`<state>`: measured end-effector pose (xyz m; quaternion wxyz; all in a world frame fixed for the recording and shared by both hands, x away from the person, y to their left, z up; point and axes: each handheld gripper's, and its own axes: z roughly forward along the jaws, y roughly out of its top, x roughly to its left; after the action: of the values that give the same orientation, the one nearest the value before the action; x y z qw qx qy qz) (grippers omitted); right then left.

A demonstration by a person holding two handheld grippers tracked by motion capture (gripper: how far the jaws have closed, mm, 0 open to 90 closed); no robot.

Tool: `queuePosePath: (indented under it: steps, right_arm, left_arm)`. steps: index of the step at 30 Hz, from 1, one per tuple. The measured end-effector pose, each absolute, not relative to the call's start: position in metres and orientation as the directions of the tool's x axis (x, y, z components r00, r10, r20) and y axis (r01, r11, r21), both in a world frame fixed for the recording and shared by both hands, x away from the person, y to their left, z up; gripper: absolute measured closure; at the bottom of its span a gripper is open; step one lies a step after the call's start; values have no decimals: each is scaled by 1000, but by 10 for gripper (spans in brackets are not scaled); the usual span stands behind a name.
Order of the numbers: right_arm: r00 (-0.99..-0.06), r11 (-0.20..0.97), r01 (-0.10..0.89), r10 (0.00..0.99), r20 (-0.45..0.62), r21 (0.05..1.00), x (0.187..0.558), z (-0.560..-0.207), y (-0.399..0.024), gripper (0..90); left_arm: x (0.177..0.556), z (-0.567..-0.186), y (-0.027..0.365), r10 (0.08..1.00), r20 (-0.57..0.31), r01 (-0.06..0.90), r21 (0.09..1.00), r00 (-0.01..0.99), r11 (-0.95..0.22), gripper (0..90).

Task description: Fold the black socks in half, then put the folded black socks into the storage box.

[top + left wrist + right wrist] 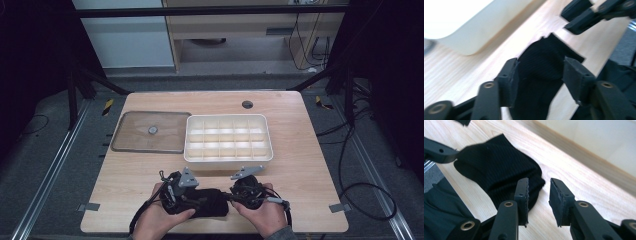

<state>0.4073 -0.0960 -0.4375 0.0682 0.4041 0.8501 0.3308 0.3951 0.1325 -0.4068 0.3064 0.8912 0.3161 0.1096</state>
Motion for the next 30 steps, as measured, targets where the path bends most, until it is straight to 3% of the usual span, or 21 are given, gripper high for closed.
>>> queuePosePath:
  steps: [6,14,20,30]
  right_arm:
    - [-670,460,632,729,141,624,412,-432,-82,628]
    - [-670,463,630,730,134,623,422,-434,-64,547]
    - [-665,478,641,736,125,600,432,-442,-53,508]
    - [-667,508,650,738,104,565,433,-450,-46,462]
  left_arm:
    - [398,-414,152,674,16,518,626,739,-583,271]
    - [389,-439,173,700,33,521,642,713,-562,139]
    - [376,-464,171,670,42,505,623,741,-598,147]
    - [373,-477,172,656,2,522,604,755,-602,316]
